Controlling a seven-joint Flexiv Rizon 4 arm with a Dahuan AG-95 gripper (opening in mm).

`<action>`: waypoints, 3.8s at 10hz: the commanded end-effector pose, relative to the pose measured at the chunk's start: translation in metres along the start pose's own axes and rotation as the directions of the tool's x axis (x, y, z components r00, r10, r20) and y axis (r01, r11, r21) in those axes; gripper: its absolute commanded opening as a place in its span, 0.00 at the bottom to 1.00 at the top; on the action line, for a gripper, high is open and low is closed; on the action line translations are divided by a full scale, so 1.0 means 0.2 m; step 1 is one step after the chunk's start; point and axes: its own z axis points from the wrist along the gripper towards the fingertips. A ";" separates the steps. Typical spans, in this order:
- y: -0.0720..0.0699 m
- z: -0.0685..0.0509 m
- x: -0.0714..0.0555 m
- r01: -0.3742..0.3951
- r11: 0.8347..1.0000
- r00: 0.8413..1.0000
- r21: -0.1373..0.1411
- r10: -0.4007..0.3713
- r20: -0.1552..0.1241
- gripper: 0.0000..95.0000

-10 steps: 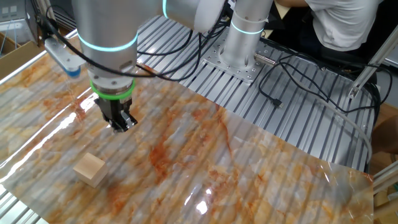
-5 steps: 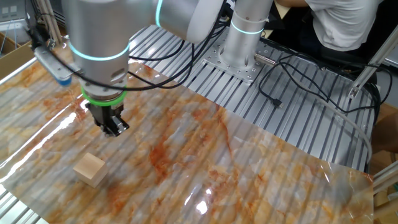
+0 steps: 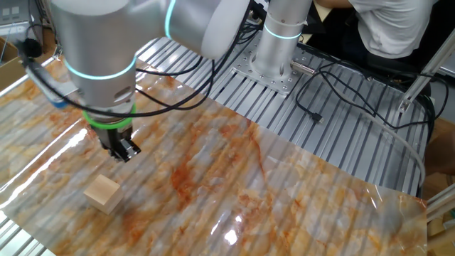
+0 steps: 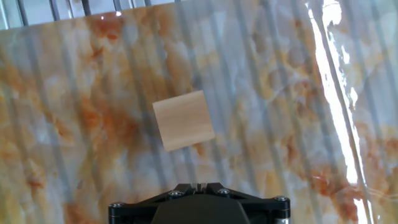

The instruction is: Use the gripper to push the small block from left to right

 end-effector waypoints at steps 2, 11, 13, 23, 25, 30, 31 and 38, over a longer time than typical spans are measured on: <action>-0.02 -0.06 -0.08 0.008 1.000 1.000 -0.002 -0.008 -0.019 0.00; -0.23 -0.04 -0.44 0.114 0.993 0.993 -0.029 -0.114 -0.016 0.00; -0.25 -0.03 -0.46 0.121 0.992 0.993 -0.037 -0.121 -0.007 0.00; -0.24 0.13 -0.49 0.133 0.990 0.991 -0.046 -0.133 0.008 0.00; -0.23 0.17 -0.49 0.129 0.990 0.992 -0.049 -0.128 0.017 0.00; -0.22 0.25 -0.48 0.118 0.991 0.993 -0.056 -0.116 0.035 0.00; -0.22 0.26 -0.48 0.116 0.992 0.993 -0.057 -0.114 0.036 0.00; -0.21 0.35 -0.46 0.096 0.992 0.994 -0.079 -0.092 0.055 0.00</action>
